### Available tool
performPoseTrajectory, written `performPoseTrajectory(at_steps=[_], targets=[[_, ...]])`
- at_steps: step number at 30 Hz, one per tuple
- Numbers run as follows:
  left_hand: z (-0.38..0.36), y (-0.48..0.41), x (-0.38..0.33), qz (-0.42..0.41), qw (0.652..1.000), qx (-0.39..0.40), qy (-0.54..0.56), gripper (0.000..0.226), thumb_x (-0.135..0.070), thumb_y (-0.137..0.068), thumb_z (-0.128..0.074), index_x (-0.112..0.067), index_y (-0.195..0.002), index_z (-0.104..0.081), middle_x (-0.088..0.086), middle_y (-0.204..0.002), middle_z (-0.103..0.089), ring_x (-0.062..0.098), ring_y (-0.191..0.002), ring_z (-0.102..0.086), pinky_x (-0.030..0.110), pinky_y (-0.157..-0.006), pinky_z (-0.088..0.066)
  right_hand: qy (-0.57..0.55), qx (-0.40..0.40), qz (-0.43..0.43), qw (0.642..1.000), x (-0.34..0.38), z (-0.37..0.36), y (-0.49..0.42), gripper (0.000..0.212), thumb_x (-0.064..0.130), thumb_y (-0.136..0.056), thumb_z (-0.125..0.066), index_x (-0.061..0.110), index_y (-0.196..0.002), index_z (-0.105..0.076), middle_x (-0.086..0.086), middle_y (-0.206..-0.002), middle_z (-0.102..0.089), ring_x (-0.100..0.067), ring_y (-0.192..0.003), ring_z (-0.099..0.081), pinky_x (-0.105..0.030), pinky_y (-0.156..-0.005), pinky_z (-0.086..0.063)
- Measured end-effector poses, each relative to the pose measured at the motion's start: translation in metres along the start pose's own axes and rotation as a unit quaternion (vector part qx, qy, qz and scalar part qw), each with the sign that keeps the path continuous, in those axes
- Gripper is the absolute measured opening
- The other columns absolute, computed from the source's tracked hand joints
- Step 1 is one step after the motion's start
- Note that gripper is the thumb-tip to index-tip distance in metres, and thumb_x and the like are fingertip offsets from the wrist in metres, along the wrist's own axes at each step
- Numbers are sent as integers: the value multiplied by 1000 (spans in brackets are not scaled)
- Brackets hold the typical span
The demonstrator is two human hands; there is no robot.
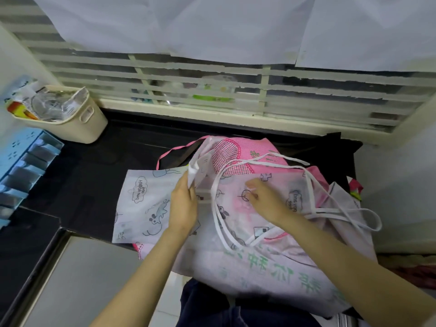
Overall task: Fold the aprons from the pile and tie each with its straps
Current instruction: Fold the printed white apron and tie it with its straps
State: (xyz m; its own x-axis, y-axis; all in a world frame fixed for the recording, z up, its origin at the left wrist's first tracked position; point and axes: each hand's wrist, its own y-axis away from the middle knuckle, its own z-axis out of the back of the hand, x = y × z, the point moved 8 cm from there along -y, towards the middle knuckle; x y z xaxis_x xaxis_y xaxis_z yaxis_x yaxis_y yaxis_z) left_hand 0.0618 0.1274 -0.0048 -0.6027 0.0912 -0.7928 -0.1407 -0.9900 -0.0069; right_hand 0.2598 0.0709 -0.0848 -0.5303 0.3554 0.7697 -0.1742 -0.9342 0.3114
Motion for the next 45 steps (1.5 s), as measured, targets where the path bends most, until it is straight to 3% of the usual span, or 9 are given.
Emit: performPoseTrajectory(at_steps=[6, 12, 17, 19, 22, 28, 33, 40, 45], targets=[[8, -11, 12, 22, 999, 4, 30, 32, -13, -101, -34, -8, -126, -54, -3, -98, -60, 20, -95, -60, 28, -85, -48, 147, -2, 68, 987, 39, -25, -38, 38, -4, -92, -43, 7, -127, -53, -9, -126, -53, -25, -117, -47, -33, -99, -37], [9, -4, 16, 8, 997, 47, 67, 33, -16, -102, -35, -18, -129, -54, -11, -101, -60, 0, -89, -56, 3, -80, -40, -7, 0, -146, 989, 14, -48, -69, 23, 14, -94, -51, -1, -79, -59, -14, -69, -50, -22, -66, -48, -27, -57, -35], [9, -4, 22, 7, 996, 62, 61, 34, -13, -101, -36, -17, -130, -53, -9, -111, -60, 4, -100, -56, 1, -81, -39, -262, -2, -254, 931, 8, -67, -78, 18, 12, -90, -58, -2, -102, -61, -21, -107, -64, -32, -106, -60, -40, -98, -47], [9, -5, 23, 2, 996, 66, 61, 35, -13, -101, -36, -16, -132, -52, -10, -114, -59, 3, -102, -55, 1, -84, -39, -277, 21, -268, 923, 11, -72, -79, 29, 15, -92, -59, -2, -115, -54, -17, -104, -61, -28, -103, -59, -36, -93, -50], [9, -5, 20, -9, 996, 67, 53, 34, -11, -100, -37, -14, -131, -53, -5, -111, -61, 9, -99, -56, 2, -81, -38, -195, 11, -259, 946, 10, -76, -82, 19, 14, -87, -65, 3, -96, -53, -9, -75, -54, -21, -73, -55, -29, -64, -50], [9, -3, 22, -23, 995, 91, 46, 34, -8, -100, -37, -11, -128, -55, 6, -106, -62, 19, -95, -56, 5, -76, -36, -134, 9, -245, 960, 14, -87, -75, 26, 24, -86, -66, 6, -70, -56, -6, -65, -56, -20, -60, -54, -27, -54, -43], [12, -3, 24, -27, 992, 103, 65, 32, -11, -101, -37, -12, -126, -56, 11, -105, -64, 27, -98, -57, 22, -82, -43, -150, -91, -198, 964, 28, -49, -63, 27, 20, -90, -62, 9, -65, -58, -14, -82, -66, -26, -78, -62, -33, -70, -51], [3, -7, 24, -64, 986, 145, 59, 36, -17, -102, -36, -17, -134, -51, 1, -129, -57, 12, -117, -52, 19, -100, -38, -223, -212, -94, 947, 76, 22, -25, 12, 1, -88, -57, 3, -80, -66, -18, -82, -67, -22, -72, -62, -37, -72, -55], [-9, -6, 34, -74, 981, 179, 18, 33, -16, -101, -36, -12, -130, -53, 4, -120, -59, 18, -109, -54, 19, -87, -38, -206, -337, -64, 916, 77, 39, 31, 33, 0, -91, -56, 3, -117, -36, -1, -80, -54, -14, -63, -57, -21, -54, -50]])
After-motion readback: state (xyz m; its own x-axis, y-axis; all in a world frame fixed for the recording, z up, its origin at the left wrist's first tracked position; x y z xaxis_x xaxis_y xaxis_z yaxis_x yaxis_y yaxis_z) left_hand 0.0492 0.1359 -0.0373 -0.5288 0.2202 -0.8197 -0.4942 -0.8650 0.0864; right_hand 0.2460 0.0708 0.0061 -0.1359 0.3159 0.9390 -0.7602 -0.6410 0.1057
